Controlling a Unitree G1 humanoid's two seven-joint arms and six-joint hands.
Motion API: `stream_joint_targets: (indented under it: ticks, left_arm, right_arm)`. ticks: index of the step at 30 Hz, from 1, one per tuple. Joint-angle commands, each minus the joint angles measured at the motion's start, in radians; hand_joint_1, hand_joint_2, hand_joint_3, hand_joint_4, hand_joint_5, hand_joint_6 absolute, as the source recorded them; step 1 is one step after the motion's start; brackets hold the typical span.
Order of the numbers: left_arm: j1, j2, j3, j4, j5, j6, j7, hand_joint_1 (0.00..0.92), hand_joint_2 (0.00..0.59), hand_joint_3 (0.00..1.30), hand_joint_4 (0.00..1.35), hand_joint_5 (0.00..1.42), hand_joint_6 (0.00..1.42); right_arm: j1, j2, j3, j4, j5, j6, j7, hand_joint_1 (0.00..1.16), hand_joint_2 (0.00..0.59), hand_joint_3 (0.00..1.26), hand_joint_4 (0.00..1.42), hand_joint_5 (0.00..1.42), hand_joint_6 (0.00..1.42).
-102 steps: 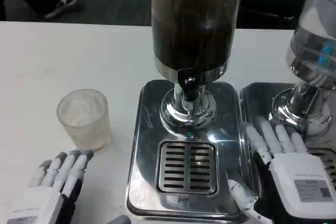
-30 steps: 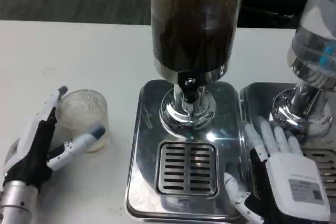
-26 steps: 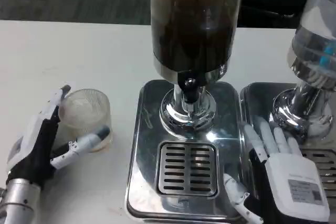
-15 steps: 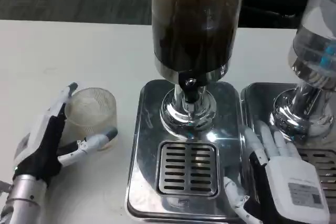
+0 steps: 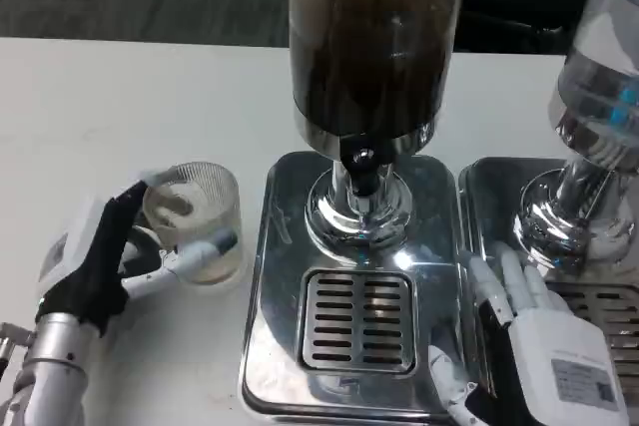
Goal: Grasp the cup under the faucet to collect the drink, then remove the cup.
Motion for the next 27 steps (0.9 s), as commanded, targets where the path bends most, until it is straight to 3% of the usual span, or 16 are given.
stream_joint_targets:
  ticks: [1, 6, 18, 27]
  left_arm:
    - [-0.021, -0.005, -0.014, 0.014, 0.006, 0.000, -0.005, 0.474, 0.076, 0.54, 0.69, 0.88, 1.02]
    - [-0.021, -0.001, -0.023, 0.001, 0.020, -0.004, 0.026, 0.559, 0.088, 0.68, 0.83, 1.01, 1.14]
    - [0.006, 0.012, -0.017, -0.082, 0.076, -0.025, 0.197, 0.548, 0.050, 0.70, 0.82, 1.00, 1.17]
    - [0.017, 0.003, -0.020, -0.098, 0.090, -0.030, 0.220, 0.552, 0.050, 0.72, 0.84, 1.02, 1.19]
  right_arm:
    - [0.008, 0.005, 0.000, -0.020, 0.002, 0.004, -0.014, 0.19, 0.477, 0.11, 0.00, 0.05, 0.14]
    - [0.008, 0.010, -0.002, -0.018, 0.008, 0.002, -0.014, 0.19, 0.477, 0.11, 0.00, 0.05, 0.15]
    - [0.000, 0.009, -0.004, -0.011, 0.013, -0.001, -0.015, 0.19, 0.477, 0.11, 0.00, 0.06, 0.17]
    - [-0.002, 0.009, -0.005, -0.010, 0.013, -0.001, -0.016, 0.19, 0.477, 0.11, 0.00, 0.06, 0.17]
